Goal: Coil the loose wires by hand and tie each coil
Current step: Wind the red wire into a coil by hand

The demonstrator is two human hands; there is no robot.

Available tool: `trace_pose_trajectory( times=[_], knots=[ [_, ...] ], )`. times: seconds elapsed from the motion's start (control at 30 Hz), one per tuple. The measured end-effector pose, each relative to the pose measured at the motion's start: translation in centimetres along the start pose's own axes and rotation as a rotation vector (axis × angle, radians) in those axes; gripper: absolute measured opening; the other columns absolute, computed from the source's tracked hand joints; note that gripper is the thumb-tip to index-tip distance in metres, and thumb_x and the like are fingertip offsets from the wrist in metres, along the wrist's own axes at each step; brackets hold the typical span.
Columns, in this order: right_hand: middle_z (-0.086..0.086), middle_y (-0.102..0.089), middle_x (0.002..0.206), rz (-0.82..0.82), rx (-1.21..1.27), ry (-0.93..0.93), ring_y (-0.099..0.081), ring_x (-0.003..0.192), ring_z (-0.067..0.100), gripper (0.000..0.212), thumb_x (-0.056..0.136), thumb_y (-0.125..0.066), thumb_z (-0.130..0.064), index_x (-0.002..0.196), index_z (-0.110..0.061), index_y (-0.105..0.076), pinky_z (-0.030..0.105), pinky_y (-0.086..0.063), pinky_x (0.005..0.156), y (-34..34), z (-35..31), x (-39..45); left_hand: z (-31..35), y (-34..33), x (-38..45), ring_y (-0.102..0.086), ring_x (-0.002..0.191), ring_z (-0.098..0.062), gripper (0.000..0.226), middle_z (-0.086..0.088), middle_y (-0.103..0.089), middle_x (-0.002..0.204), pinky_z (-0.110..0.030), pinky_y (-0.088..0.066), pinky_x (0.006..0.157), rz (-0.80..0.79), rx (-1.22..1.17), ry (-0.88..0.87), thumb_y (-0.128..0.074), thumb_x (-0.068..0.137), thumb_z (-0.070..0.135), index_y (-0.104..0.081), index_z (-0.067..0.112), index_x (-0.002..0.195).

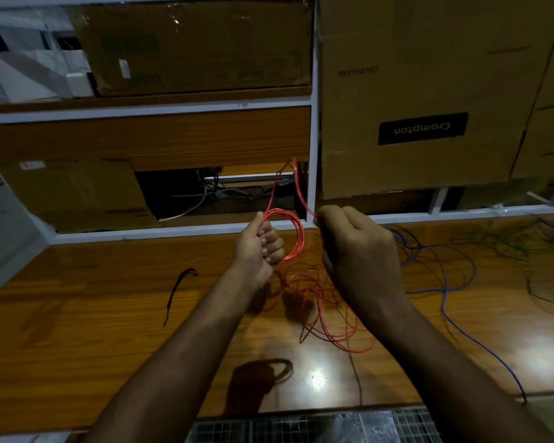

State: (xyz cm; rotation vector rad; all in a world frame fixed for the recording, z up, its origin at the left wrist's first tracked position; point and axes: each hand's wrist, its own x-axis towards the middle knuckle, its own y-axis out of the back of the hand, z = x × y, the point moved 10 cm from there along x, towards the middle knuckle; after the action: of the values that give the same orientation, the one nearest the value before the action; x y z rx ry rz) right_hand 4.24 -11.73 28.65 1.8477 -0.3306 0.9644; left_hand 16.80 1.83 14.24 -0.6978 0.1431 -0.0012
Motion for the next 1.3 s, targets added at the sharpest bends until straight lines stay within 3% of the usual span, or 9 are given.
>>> trace_pose_trajectory(
  times=[0.2,0.33,0.53,0.7,0.8,0.93,1.0,1.1,1.3],
  knots=[
    [0.003,-0.047,0.056,-0.076,-0.254,-0.232,-0.024,0.045,0.016,0.013,0.079,-0.063,0.004,0.081,-0.008,-0.059,0.017,-0.003,0.049,-0.1,2.3,-0.7,0.5,0.4,0.2,-0.023,0.035,-0.006,0.05,0.007,-0.029,0.045,-0.02,-0.015,0.036,0.004,-0.016,-0.013,-0.038,0.105,0.037,-0.04,0.02,0.058],
    [0.0,-0.053,0.082,-0.374,-0.401,-0.233,-0.049,0.064,0.016,0.021,0.102,-0.03,-0.013,0.102,-0.015,-0.051,0.025,-0.026,0.048,-3.1,2.4,-2.6,0.7,-0.2,0.4,-0.023,0.036,-0.006,0.049,0.007,-0.028,0.045,-0.02,-0.016,0.036,-0.019,0.001,-0.023,-0.037,0.105,0.038,-0.039,0.02,0.059],
    [-0.004,-0.04,0.074,-0.722,-0.225,-0.025,-0.037,0.06,0.011,0.011,0.104,-0.04,-0.022,0.108,-0.021,-0.05,0.031,-0.035,0.064,-6.3,-1.0,-4.4,0.0,-1.1,0.5,-0.024,0.038,-0.007,0.048,0.007,-0.029,0.047,-0.02,-0.018,0.037,-0.05,0.055,-0.011,-0.038,0.105,0.038,-0.04,0.02,0.06],
    [-0.007,-0.044,0.076,-0.667,-0.076,0.208,-0.046,0.066,0.012,0.011,0.103,-0.045,-0.024,0.096,-0.033,-0.044,0.029,-0.037,0.061,-5.7,-3.7,-2.9,-0.6,-1.1,0.2,-0.034,0.041,-0.008,0.046,0.005,-0.035,0.049,-0.02,-0.031,0.04,-0.015,0.121,0.006,-0.043,0.103,0.037,-0.042,0.019,0.061],
    [-0.008,-0.054,0.093,-0.563,0.042,0.214,-0.054,0.084,0.009,0.009,0.102,-0.047,-0.027,0.103,-0.03,-0.055,0.019,-0.031,0.06,-5.6,-3.3,-0.9,-0.7,-1.1,0.4,-0.043,0.049,-0.012,0.045,0.003,-0.043,0.053,-0.025,-0.039,0.056,-0.03,0.167,-0.001,-0.046,0.101,0.04,-0.045,0.017,0.062],
    [-0.005,-0.052,0.111,-0.441,0.054,0.255,-0.047,0.092,0.006,0.023,0.096,-0.056,-0.023,0.117,-0.026,-0.064,0.014,-0.026,0.062,-6.0,-2.3,0.9,-0.8,-2.0,-0.4,-0.062,0.099,-0.031,0.048,-0.019,-0.067,0.101,-0.041,-0.048,0.093,-0.08,0.261,-0.002,-0.05,0.098,0.046,-0.063,0.0,0.104],
    [-0.004,-0.052,0.108,-0.38,0.055,0.256,-0.051,0.087,0.009,0.02,0.096,-0.056,-0.025,0.115,-0.025,-0.063,0.019,-0.039,0.065,-5.7,-1.8,2.0,-0.7,-2.0,-0.6,-0.065,0.082,-0.02,0.043,-0.017,-0.066,0.093,-0.031,-0.052,0.078,-0.083,0.264,-0.021,-0.044,0.101,0.041,-0.063,0.002,0.106],
    [0.0,-0.054,0.102,-0.303,-0.014,0.258,-0.057,0.079,0.015,0.016,0.097,-0.058,-0.025,0.111,-0.022,-0.064,0.028,-0.047,0.059,-5.6,-0.7,3.8,-1.0,-2.9,-0.9,-0.034,0.04,-0.004,0.036,0.002,-0.045,0.057,-0.016,-0.026,0.037,-0.144,0.218,0.019,-0.037,0.105,0.035,-0.05,0.013,0.08],
    [0.003,-0.058,0.084,-0.198,-0.145,0.269,-0.056,0.063,0.018,0.024,0.095,-0.06,-0.035,0.101,-0.012,-0.066,0.026,-0.036,0.05,-5.6,1.5,5.8,-1.4,-3.9,-1.5,-0.026,0.035,-0.004,0.044,0.006,-0.034,0.048,-0.016,-0.017,0.033,-0.238,0.112,0.119,-0.037,0.103,0.041,-0.044,0.018,0.066]
  ],
)
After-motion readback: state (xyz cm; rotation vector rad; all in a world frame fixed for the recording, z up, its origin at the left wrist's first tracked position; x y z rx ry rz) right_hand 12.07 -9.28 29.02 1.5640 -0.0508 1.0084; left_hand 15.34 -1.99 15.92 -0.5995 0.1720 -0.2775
